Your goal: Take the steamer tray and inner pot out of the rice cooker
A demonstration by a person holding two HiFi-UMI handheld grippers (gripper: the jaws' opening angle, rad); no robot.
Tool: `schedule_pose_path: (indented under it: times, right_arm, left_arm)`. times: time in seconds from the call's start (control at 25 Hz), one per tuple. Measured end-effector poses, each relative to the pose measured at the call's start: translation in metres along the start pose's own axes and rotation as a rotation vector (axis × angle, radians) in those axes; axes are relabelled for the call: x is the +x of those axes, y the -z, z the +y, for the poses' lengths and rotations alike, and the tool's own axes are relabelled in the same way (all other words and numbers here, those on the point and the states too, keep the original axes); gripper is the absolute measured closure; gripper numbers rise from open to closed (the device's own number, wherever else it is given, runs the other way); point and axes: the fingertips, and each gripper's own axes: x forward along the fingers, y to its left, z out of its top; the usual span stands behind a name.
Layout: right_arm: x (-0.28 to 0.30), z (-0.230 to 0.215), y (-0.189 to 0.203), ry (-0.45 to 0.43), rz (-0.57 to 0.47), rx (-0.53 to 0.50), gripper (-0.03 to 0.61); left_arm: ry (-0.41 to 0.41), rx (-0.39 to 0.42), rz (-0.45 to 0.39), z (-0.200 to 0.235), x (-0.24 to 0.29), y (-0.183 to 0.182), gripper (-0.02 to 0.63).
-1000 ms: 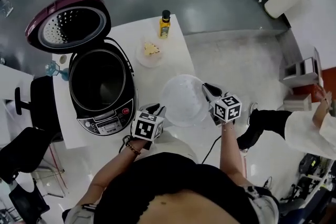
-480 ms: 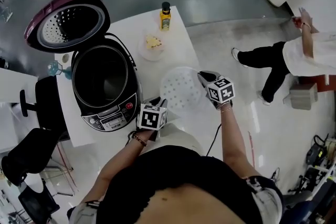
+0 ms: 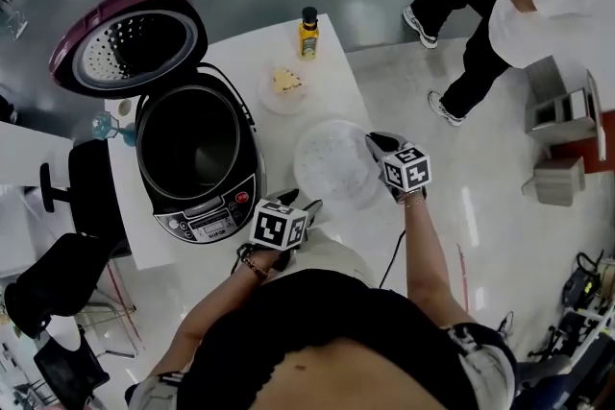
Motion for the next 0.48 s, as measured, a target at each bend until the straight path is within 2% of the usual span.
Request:
schedule_pose_path:
  times: [0.12,0.2,0.28,0.36,0.4,0.48]
  right_arm:
    - [0.003,-0.001,-0.004,0.011,0.000,-0.029,0.541]
    - [0.005,-0.002,-0.003,0.023,0.032,-0.054,0.535]
    - [0.005,-0.003,0.000,0.039,0.088,-0.072,0.449]
    - [-0.001,-0.004,-0.003,0.064,0.101,-0.070,0.397]
    - [-0.007,-0.005,-0.008,0.082,0.085,-0.063,0.390]
    - [-0.022,-0.003,-0.027,0.115,0.027,-0.049,0.388]
  left_arm:
    - [0.046,0.087,-0.086,-0.021,-0.019,-0.020,0.374]
    - [0.132,0.164,-0.122,-0.046,-0.028,-0.033,0.374]
    - [0.206,0.254,-0.143,-0.072,-0.034,-0.043,0.374]
    - [0.222,0.341,-0.195,-0.089,-0.047,-0.057,0.374]
    - [0.239,0.359,-0.236,-0.097,-0.058,-0.066,0.374]
    - [0.325,0.327,-0.346,-0.113,-0.089,-0.089,0.374]
